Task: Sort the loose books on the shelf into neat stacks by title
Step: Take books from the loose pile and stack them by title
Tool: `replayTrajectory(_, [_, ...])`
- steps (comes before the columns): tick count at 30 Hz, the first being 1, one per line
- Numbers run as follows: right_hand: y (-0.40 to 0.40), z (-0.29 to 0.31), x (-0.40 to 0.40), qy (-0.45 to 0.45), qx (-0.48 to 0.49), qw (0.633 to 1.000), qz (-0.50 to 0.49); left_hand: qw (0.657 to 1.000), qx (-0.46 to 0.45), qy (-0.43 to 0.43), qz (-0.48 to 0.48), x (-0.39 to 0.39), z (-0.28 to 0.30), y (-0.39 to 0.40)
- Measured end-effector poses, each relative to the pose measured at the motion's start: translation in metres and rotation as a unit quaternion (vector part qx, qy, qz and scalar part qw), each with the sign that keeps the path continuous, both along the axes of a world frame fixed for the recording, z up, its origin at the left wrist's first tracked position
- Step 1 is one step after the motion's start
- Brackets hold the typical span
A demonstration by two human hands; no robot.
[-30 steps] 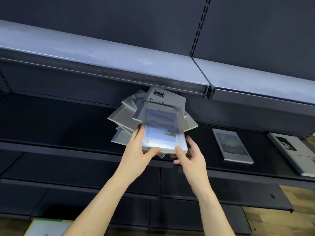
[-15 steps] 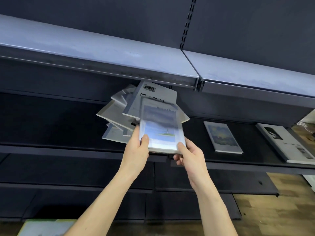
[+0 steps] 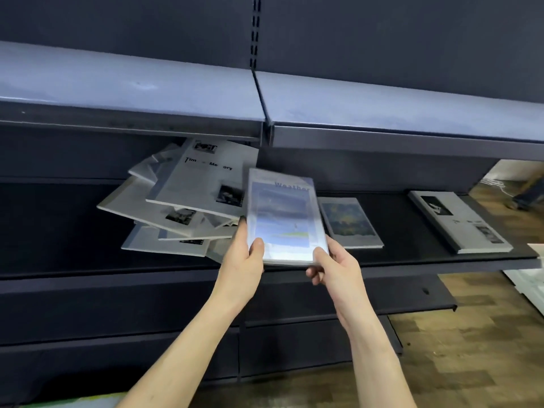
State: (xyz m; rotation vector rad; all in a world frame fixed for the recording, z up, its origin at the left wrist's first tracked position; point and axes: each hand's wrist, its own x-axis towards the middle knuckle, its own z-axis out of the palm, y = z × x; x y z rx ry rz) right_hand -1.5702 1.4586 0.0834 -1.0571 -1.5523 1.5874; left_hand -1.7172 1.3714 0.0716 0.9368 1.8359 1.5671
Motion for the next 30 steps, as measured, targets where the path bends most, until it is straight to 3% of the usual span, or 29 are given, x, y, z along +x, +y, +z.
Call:
replayTrajectory(16, [0.14,-0.026,0.114,-0.056,-0.037,0.998,-0.018,0.997,-0.071,-0.01,-0.008,0.109,-0.024,0.14])
replayTrajectory(30, [0.22,-0.067,0.153,-0.126,-0.037,0.991,0.032,0.987,-0.153,0.005,0.04,0.154,-0.072,0.211])
